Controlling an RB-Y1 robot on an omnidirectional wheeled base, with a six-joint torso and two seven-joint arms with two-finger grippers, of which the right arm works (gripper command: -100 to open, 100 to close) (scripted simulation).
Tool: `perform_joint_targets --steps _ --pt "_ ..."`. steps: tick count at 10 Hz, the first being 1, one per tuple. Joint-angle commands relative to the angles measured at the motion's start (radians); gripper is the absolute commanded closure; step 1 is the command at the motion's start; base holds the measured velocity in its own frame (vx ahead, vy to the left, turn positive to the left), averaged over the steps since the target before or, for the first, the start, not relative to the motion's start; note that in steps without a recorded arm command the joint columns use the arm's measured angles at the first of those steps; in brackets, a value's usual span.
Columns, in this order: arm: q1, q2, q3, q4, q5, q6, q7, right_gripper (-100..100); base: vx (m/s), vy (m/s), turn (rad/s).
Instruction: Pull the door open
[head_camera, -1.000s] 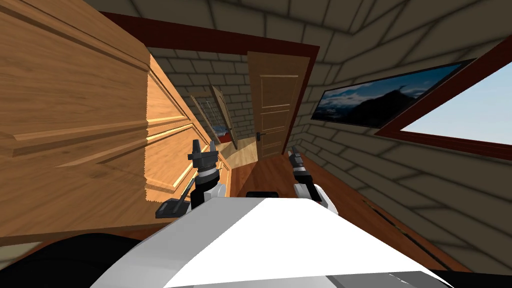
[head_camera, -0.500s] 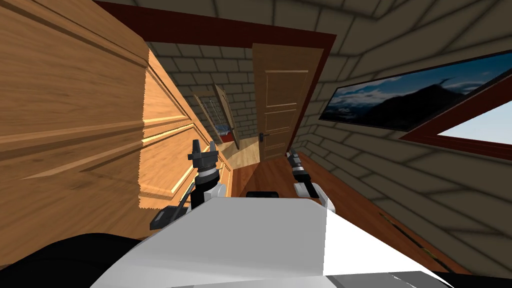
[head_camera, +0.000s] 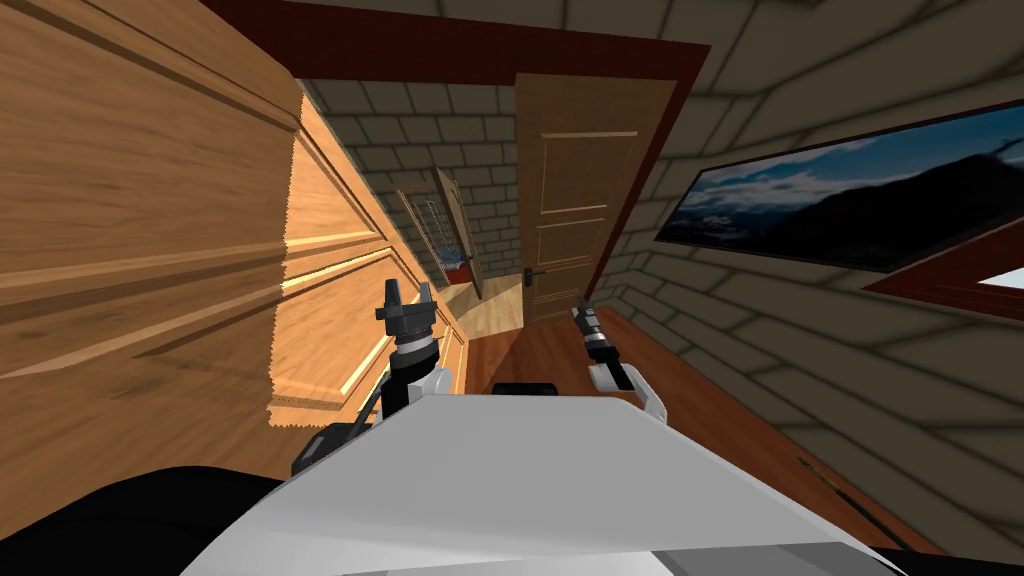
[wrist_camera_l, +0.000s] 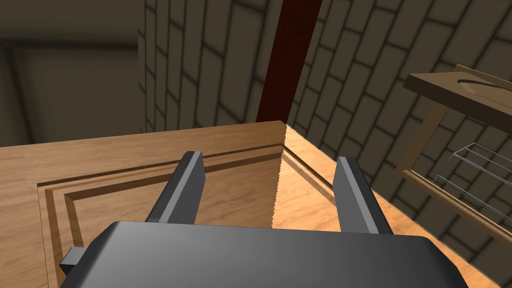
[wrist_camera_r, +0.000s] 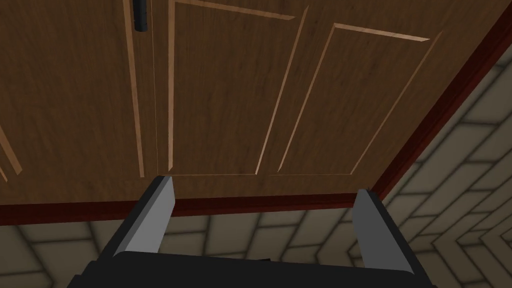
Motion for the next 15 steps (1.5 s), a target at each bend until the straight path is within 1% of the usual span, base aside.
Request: perform_joint_targets --steps 1,7,13,14,15 --pt "-0.015 -0.006 -0.001 0.033 0.009 0.001 -0.022 -100 0.098 0.03 0.08" --pt "-0.069 -0.041 -0.013 0.147 0.036 0.007 -0.106 -100 0.108 0.017 0.077" --pt "-0.118 -0.072 -0.023 0.252 0.061 0.012 -0.183 -100 0.103 0.016 0.073" --pt "-0.133 -0.081 -0.026 0.284 0.068 0.014 -0.207 -100 0.144 0.012 0.105" --pt "-0.14 -0.086 -0.028 0.299 0.072 0.015 -0.218 -100 0.149 -0.003 0.107"
